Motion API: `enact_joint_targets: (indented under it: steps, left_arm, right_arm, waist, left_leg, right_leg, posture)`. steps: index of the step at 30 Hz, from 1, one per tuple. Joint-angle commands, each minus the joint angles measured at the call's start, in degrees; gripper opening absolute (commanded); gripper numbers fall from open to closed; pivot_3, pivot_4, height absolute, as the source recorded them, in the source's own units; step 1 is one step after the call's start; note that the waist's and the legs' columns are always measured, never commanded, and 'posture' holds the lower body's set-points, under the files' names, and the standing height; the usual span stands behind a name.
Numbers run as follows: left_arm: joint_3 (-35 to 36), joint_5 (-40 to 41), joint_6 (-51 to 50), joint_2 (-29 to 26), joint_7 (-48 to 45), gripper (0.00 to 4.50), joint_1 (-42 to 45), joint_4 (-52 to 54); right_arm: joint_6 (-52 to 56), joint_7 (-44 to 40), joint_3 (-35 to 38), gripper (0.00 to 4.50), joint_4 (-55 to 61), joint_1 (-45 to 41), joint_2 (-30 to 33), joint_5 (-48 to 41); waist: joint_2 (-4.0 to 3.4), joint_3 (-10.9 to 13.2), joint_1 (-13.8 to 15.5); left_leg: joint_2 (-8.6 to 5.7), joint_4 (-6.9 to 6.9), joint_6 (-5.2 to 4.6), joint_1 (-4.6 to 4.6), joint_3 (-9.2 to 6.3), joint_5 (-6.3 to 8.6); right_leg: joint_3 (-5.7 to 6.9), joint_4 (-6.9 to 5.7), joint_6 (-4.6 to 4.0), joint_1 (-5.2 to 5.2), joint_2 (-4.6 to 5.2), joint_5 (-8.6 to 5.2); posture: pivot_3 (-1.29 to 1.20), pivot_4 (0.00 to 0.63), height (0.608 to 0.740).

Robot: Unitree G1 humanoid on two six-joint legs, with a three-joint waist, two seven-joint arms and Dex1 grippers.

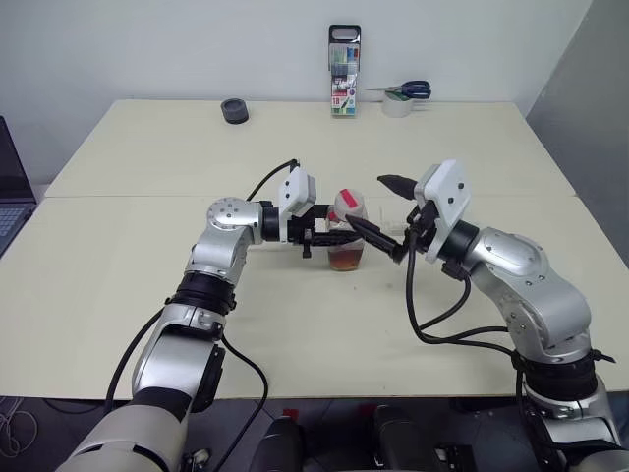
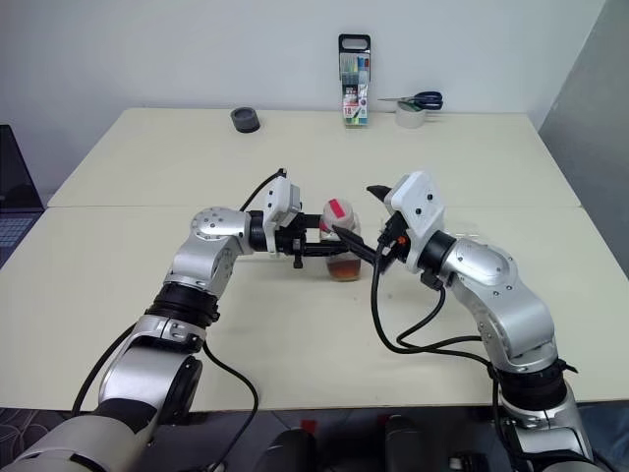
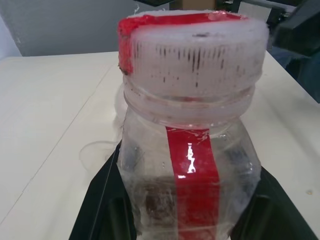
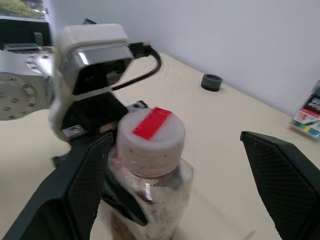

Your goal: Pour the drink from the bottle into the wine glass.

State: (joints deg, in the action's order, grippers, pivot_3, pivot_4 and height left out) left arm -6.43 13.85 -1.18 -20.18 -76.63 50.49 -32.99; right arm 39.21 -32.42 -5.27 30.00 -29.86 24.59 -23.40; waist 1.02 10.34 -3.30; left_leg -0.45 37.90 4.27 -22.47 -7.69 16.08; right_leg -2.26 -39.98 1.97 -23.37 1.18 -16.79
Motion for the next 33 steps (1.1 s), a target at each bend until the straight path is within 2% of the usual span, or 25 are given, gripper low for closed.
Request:
enact_joint_targets:
  steps: [1,8,17,33]
  left_arm:
    - [1.5,1.6,0.1,-0.3,-0.7,1.72,2.5,1.2]
    - [1.3,1.5,0.3,-0.3,-1.4,1.72,2.7,1.2]
    - [1.1,1.3,0.6,-0.2,-1.9,1.72,2.1,1.8]
    - [0.9,1.1,0.9,-0.2,-2.1,1.71,1.8,1.4]
  right_arm:
    - [0.5,-0.2,0.8,4.36,3.1,-1.9,0.1,-1.8]
    - [-2.1,2.9,-3.0,4.36,-1.4,-5.1,-2.1,3.6]
    - [-4.7,4.2,-2.3,4.36,-5.4,-6.1,-3.2,6.7]
    - [-0.8,3.0,2.1,4.36,-1.7,-2.8,0.4,2.7]
  waist:
    - [0.00,0.0,0.0]
    - [0.00,0.0,0.0]
    - [0.00,0.0,0.0]
    - [0.00,0.0,0.0]
  left_leg:
    - [0.00,0.00,0.00,0.00,0.00,0.00]
    - [0.00,0.00,0.00,0.01,0.00,0.00]
    - [0.00,0.01,0.01,0.01,0.00,-0.01]
    - [0.00,0.01,0.00,0.00,0.00,0.00]
  right_leg:
    - [0.00,0.00,0.00,0.00,0.00,0.00]
    - [0.01,0.00,0.00,0.00,-0.01,0.00]
    - [0.00,0.00,0.00,0.00,0.00,0.00]
    - [0.00,0.00,0.00,0.00,0.00,0.00]
  posture:
    - [0.00,0.150,0.740]
    - [0.00,0.150,0.740]
    - [0.00,0.150,0.740]
    - [0.00,0.150,0.740]
